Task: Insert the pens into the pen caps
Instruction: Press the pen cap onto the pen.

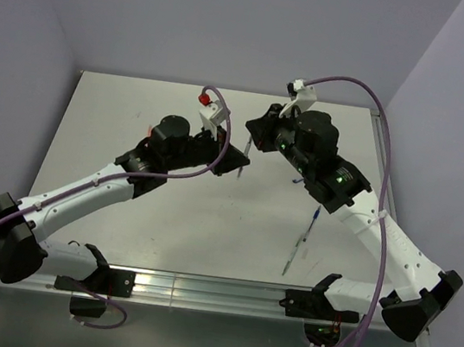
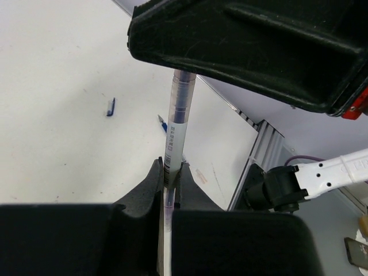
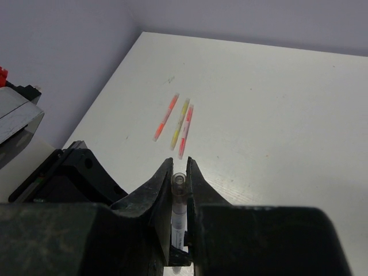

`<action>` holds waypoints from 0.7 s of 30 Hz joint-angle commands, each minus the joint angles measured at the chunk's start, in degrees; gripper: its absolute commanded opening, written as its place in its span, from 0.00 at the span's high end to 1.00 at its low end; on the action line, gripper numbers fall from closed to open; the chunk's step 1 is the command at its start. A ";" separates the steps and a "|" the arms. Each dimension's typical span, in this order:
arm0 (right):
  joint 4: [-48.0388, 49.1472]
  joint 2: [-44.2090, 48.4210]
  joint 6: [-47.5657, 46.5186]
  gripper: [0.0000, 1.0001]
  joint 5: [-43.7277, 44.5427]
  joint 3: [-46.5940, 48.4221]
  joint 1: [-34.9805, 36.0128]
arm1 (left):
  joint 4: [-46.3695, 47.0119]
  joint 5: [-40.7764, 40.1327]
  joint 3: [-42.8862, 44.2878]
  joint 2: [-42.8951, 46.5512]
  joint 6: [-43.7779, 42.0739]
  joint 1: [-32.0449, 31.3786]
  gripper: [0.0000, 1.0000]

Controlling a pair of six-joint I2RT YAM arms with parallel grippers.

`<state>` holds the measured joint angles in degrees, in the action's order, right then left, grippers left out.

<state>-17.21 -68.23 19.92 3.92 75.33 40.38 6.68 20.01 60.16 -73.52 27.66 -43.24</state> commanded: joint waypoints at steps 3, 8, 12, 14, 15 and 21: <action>-9.68 -1.38 -0.59 1.00 2.32 1.57 2.16 | 5.98 -14.29 3.20 2.77 0.03 1.32 1.00; -11.35 -2.70 0.03 1.00 4.16 2.37 2.86 | 5.37 -18.42 4.43 2.33 -1.47 -0.17 1.00; -12.32 -3.49 0.38 1.00 5.82 2.80 3.47 | 5.19 -20.70 5.40 2.24 -2.52 -1.05 1.00; -13.28 -3.84 0.73 1.00 6.88 3.15 4.09 | 5.01 -23.78 5.84 2.24 -3.57 -1.75 1.00; -13.63 -4.45 0.82 1.00 7.93 3.59 4.27 | 5.01 -24.49 6.19 2.24 -4.01 -2.02 1.00; -16.18 -5.95 1.78 1.00 11.01 4.91 5.32 | 5.45 -30.29 7.60 2.06 -6.39 -4.21 1.00</action>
<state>-20.91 -72.88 21.45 13.87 79.44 43.88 1.74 2.63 61.82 -73.45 22.59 -48.42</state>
